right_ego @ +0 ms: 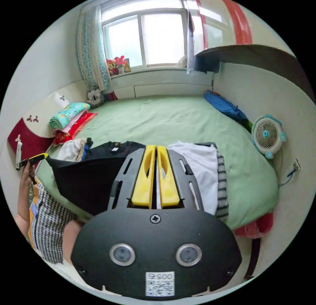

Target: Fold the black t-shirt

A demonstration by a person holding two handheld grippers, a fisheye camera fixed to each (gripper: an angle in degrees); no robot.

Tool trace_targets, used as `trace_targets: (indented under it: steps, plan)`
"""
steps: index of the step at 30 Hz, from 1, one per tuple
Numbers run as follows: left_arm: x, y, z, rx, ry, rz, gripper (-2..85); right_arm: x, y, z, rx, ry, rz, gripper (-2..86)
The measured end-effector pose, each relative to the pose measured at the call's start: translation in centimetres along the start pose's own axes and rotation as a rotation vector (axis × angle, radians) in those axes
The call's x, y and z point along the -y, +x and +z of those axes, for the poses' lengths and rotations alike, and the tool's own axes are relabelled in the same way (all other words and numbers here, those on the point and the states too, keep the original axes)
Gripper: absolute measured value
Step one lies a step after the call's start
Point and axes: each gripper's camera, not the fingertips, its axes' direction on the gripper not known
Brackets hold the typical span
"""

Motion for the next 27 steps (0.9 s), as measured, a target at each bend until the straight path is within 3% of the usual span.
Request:
trace_targets:
  steps: [4, 5, 6, 8, 11, 15, 20, 27]
  plan:
    - [8.2, -2.5, 8.9, 0.174, -0.063, -0.064, 5.2, 6.9, -1.8, 11.4, -0.163, -0.039, 0.053, 0.6]
    - [9.4, -3.3, 11.1, 0.201, -0.131, -0.096, 5.7, 8.4, -2.0, 15.2, -0.201, -0.133, 0.086, 2.9]
    - [9.8, -3.7, 11.9, 0.194, -0.154, -0.111, 5.9, 9.5, -2.1, 18.3, -0.266, -0.253, 0.132, 6.5]
    - [10.0, -4.6, 13.4, 0.082, -0.147, -0.110, 7.1, 9.8, -2.5, 20.6, -0.277, -0.297, 0.139, 7.3]
    - [8.0, -3.7, 13.7, 0.001, -0.155, 0.018, 9.7, 7.4, -2.6, 20.7, -0.082, -0.211, 0.095, 6.9]
    - [2.4, -1.7, 11.9, -0.059, -0.118, 0.127, 12.8, 0.0, -0.8, 18.1, 0.174, -0.237, 0.016, 9.9]
    - [-4.5, 0.4, 10.9, -0.071, -0.097, 0.162, 14.8, -8.0, 0.4, 15.0, 0.201, -0.328, -0.031, 11.7]
    - [-6.1, 2.1, 16.7, -0.067, -0.178, 0.143, 19.1, -11.8, -2.3, 17.1, 0.169, -0.387, -0.107, 10.4]
